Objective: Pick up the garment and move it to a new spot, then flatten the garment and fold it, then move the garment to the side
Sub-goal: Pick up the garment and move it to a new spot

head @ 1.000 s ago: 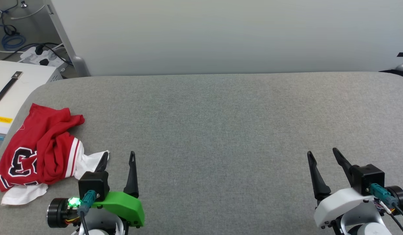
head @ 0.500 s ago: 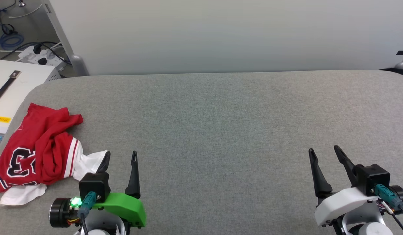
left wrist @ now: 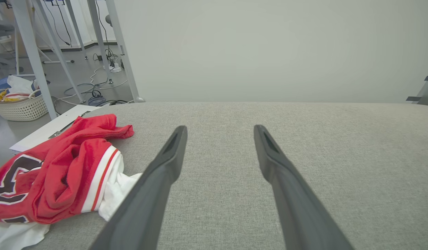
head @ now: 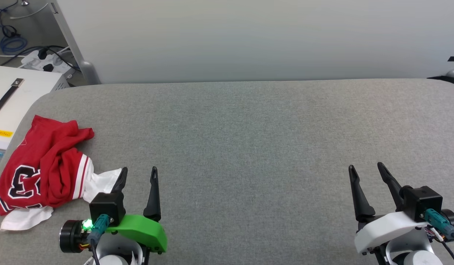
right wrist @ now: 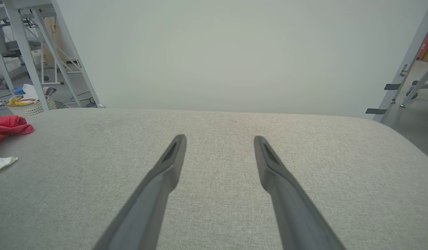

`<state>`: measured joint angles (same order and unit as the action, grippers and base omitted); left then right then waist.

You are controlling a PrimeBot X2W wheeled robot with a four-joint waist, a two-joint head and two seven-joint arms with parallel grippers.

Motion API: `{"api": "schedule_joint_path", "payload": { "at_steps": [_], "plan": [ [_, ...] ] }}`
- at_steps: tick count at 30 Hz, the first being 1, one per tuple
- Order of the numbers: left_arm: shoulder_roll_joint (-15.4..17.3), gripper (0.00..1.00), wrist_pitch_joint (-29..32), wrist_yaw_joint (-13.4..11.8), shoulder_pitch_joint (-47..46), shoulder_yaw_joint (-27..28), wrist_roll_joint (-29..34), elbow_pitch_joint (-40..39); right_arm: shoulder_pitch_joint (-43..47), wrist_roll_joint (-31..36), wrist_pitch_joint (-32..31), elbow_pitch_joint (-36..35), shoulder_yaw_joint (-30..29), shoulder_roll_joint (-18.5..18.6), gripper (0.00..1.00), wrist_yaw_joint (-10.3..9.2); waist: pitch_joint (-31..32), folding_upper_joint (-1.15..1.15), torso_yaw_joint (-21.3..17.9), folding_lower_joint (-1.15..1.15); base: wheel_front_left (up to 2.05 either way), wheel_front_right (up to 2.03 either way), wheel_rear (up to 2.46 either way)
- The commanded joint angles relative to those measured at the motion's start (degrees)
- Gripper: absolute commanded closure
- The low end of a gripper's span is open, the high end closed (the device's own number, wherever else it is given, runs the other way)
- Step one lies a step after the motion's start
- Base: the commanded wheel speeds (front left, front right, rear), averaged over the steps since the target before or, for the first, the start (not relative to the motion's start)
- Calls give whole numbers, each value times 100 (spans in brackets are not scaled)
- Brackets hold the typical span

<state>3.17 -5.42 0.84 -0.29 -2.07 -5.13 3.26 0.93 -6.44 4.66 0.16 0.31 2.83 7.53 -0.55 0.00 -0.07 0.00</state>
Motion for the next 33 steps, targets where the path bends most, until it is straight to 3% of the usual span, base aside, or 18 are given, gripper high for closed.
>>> {"api": "schedule_joint_path", "payload": {
  "at_steps": [1, 13, 33],
  "plan": [
    [-12, 0, -59, 34, -118, -23, -35, 33, -103, -72, 51, -27, 24, 3, 0, -2, -3, 0, 22, 0, 0, 0, 0],
    [-15, 0, -201, 20, -229, -22, -228, 133, -140, -56, 65, -131, 181, 3, 0, -2, -49, 0, 535, 0, 0, 0, 0],
    [-19, 0, -443, -26, -332, -34, -427, 290, -222, 82, -76, -465, 535, 90, 0, -3, -148, 0, 2082, 0, 0, 0, 0]
  ]
}}
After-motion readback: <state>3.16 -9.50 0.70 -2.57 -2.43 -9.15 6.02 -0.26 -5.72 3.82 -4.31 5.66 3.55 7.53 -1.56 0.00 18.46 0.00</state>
